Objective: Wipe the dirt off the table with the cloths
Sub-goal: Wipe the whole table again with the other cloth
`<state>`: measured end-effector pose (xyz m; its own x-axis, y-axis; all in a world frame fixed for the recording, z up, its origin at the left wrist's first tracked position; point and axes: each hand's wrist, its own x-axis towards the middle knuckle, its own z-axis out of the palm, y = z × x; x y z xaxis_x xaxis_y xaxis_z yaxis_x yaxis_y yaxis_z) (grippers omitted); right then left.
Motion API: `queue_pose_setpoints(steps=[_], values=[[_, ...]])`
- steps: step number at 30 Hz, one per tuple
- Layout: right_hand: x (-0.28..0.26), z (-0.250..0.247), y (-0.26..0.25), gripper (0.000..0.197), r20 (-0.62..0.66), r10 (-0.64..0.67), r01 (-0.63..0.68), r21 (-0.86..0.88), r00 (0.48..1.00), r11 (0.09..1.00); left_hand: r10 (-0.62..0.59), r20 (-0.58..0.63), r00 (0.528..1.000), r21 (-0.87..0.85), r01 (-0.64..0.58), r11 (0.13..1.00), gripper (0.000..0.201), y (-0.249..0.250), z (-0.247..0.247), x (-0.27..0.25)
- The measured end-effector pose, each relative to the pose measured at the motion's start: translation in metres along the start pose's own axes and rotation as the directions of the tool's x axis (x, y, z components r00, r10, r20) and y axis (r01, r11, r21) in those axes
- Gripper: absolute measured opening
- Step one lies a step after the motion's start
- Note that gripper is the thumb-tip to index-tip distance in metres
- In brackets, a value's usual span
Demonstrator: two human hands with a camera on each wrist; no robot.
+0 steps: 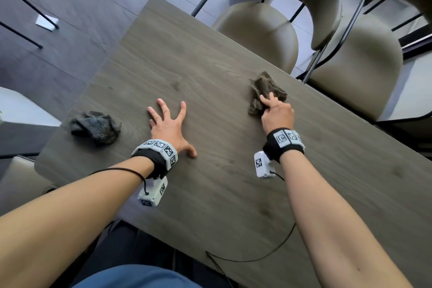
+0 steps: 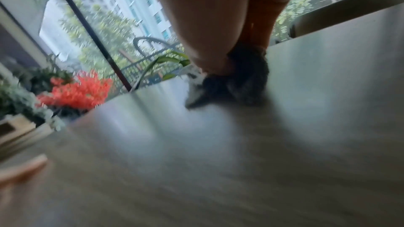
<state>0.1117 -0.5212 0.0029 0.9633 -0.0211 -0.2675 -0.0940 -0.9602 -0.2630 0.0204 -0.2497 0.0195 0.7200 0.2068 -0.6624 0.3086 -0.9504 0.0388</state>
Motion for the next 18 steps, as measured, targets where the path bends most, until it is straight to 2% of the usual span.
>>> queue_pose_setpoints(steps=[3,6,9,11,12,14,16,18], values=[[-0.016,-0.001,-0.017,0.05,-0.055,0.038,-0.031,0.12,0.998,0.992,0.002,0.001,1.0,-0.024,-0.002,1.0,0.161,0.0,0.0,-0.001],[-0.071,0.023,-0.042,0.055,-0.133,-0.159,0.182,0.19,0.978,0.965,0.004,-0.004,1.0,-0.054,-0.004,0.999,0.159,-0.002,0.002,0.0],[-0.155,0.069,-0.065,0.064,0.016,-0.377,0.365,0.213,0.926,0.906,0.008,-0.045,0.999,-0.047,-0.01,0.999,0.136,-0.002,0.005,0.001],[-0.196,0.09,-0.063,0.073,0.084,-0.459,0.433,0.22,0.884,0.874,0.009,-0.076,0.997,-0.046,-0.012,0.999,0.124,-0.002,0.007,0.002],[-0.203,0.093,-0.055,0.074,0.085,-0.475,0.445,0.241,0.876,0.863,0.009,-0.073,0.997,-0.048,-0.013,0.999,0.124,-0.002,0.007,0.002],[-0.185,0.086,-0.034,0.067,0.031,-0.457,0.435,0.254,0.889,0.864,0.001,-0.042,0.999,-0.061,-0.004,0.998,0.138,-0.002,0.006,0.002],[-0.149,0.074,-0.011,0.061,-0.032,-0.344,0.342,0.239,0.938,0.909,-0.005,-0.002,1.0,-0.073,0.005,0.997,0.156,-0.003,0.004,0.001],[-0.109,0.056,0.009,0.058,-0.078,-0.232,0.244,0.206,0.969,0.948,-0.007,0.009,1.0,-0.098,0.008,0.995,0.161,-0.001,0.003,-0.001]])
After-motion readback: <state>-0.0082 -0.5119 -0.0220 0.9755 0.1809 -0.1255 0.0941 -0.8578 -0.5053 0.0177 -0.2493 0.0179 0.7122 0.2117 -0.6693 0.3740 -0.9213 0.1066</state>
